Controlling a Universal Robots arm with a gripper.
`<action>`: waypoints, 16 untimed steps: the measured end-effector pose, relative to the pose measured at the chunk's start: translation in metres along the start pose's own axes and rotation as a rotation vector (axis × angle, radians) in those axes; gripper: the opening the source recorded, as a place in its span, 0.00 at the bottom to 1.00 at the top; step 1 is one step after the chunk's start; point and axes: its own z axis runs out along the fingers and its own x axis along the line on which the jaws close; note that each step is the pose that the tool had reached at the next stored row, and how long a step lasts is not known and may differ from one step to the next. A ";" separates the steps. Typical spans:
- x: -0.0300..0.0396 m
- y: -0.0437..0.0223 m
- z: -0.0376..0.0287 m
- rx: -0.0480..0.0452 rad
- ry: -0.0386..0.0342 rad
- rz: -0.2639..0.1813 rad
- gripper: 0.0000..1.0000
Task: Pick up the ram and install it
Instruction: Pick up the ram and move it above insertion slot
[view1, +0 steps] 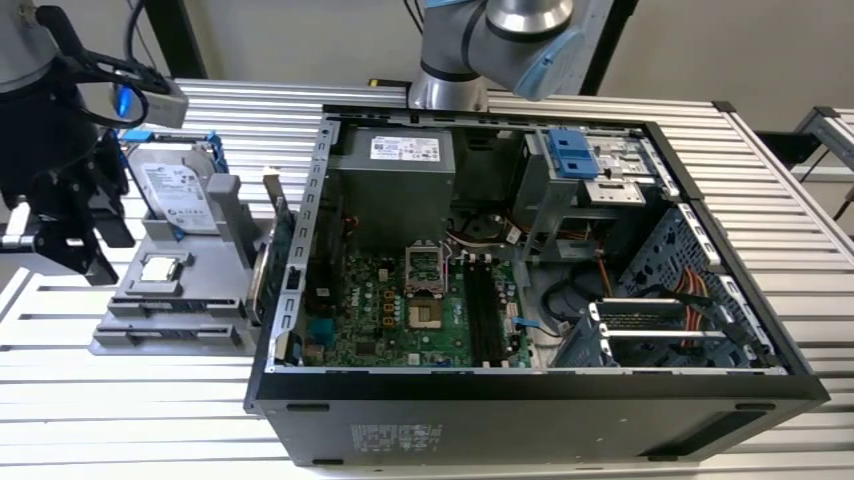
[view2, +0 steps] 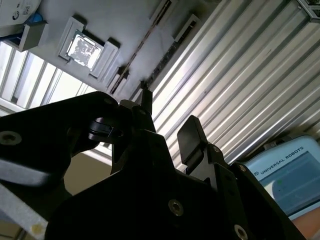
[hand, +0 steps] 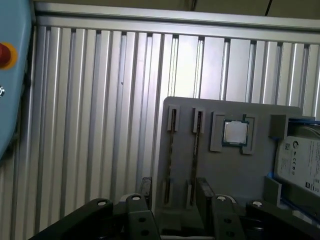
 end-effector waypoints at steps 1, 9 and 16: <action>0.0000 -0.0001 0.0007 0.0000 0.0001 0.000 1.00; -0.0001 -0.0006 0.0070 -0.0001 0.0006 0.001 1.00; -0.0001 -0.0012 0.0127 -0.0001 0.0008 0.002 1.00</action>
